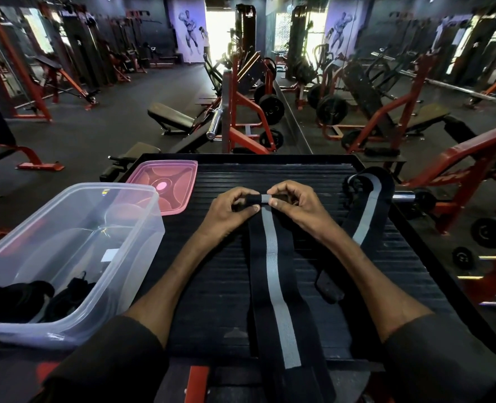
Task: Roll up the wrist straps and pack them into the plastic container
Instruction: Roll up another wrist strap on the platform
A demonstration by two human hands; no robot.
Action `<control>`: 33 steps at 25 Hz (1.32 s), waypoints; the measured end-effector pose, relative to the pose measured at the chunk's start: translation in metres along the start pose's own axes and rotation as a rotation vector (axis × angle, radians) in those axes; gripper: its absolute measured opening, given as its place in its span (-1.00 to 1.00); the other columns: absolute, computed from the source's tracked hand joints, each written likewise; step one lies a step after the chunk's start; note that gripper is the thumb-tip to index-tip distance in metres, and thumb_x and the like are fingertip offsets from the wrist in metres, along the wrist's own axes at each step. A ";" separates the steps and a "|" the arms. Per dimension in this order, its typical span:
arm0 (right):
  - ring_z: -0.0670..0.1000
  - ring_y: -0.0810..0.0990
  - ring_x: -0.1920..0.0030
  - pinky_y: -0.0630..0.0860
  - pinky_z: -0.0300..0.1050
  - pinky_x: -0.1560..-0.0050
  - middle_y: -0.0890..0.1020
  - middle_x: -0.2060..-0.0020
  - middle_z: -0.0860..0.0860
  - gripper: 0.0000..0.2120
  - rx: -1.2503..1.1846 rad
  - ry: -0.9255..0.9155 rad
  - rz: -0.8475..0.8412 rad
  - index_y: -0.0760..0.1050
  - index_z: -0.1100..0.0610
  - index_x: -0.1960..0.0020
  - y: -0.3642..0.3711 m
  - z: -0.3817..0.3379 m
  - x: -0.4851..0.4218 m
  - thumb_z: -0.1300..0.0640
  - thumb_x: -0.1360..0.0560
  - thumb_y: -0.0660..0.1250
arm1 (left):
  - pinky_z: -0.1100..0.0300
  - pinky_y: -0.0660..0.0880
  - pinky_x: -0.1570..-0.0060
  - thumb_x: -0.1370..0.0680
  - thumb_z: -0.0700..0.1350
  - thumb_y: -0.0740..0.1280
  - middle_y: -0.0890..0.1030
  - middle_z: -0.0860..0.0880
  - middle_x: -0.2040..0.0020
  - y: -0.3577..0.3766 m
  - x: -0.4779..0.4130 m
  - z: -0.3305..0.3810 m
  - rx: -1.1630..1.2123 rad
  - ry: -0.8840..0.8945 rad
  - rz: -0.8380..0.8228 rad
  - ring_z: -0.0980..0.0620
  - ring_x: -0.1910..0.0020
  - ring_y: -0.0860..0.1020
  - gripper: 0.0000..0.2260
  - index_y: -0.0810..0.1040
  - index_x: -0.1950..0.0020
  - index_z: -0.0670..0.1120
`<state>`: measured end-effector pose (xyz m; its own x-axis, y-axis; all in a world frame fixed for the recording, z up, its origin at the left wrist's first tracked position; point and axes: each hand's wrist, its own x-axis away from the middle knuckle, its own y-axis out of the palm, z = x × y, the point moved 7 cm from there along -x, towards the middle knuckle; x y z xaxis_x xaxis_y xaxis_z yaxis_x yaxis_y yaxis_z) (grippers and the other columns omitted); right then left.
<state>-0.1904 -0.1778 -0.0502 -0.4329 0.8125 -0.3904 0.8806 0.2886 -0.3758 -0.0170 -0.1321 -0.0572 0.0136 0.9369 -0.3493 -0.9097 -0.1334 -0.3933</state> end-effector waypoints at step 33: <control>0.00 0.60 0.00 0.44 0.05 -0.16 0.70 0.05 -0.04 -0.83 -0.373 0.539 -0.158 0.63 -0.02 -0.10 0.002 0.014 0.014 0.07 -0.51 0.46 | 0.20 0.57 -0.14 -0.38 -0.16 0.60 0.72 0.00 -0.02 0.010 0.007 0.006 0.039 0.033 -0.051 0.08 -0.04 0.68 -0.70 0.68 -0.09 -0.11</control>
<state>-0.1974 -0.1727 -0.0682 -0.4900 0.8576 0.1560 0.8643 0.5013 -0.0411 -0.0285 -0.1250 -0.0579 0.0732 0.9309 -0.3579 -0.9230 -0.0728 -0.3780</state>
